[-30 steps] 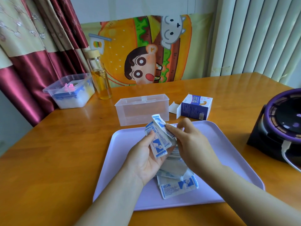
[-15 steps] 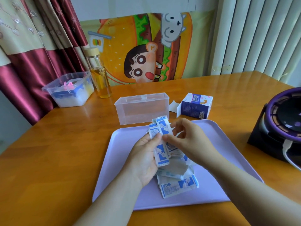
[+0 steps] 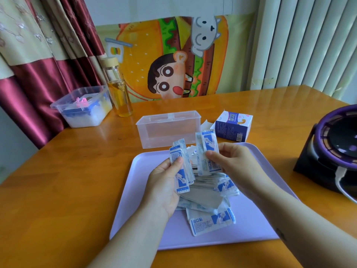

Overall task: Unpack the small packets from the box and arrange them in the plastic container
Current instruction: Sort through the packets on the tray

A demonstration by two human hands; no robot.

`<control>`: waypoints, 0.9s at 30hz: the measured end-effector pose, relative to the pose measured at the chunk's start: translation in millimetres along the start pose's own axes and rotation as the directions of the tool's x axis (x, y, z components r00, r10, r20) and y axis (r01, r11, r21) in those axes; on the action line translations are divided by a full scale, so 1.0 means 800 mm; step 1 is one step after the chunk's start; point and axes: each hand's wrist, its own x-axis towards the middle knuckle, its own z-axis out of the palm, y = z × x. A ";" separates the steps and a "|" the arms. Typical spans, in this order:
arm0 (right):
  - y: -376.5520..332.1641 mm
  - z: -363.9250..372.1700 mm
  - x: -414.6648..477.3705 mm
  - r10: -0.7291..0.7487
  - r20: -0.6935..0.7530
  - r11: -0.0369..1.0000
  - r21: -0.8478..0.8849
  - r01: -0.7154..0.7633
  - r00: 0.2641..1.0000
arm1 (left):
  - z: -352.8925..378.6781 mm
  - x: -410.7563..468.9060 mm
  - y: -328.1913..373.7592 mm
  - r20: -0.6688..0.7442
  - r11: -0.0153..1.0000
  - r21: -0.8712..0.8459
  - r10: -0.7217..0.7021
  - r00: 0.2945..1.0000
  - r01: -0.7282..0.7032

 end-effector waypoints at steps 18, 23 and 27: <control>-0.009 0.021 -0.008 0.004 0.133 0.993 0.117 -0.020 0.991 | -0.005 -0.009 0.002 -0.025 0.958 0.259 0.133 0.991 -0.122; -0.007 0.021 -0.007 0.016 0.105 0.993 0.112 -0.028 0.994 | 0.001 -0.012 0.001 0.000 0.988 0.142 0.059 0.998 -0.059; -0.007 0.015 -0.007 0.071 0.076 0.978 0.190 -0.084 0.995 | -0.004 -0.010 0.008 -0.018 1.000 -0.019 -0.003 1.000 0.002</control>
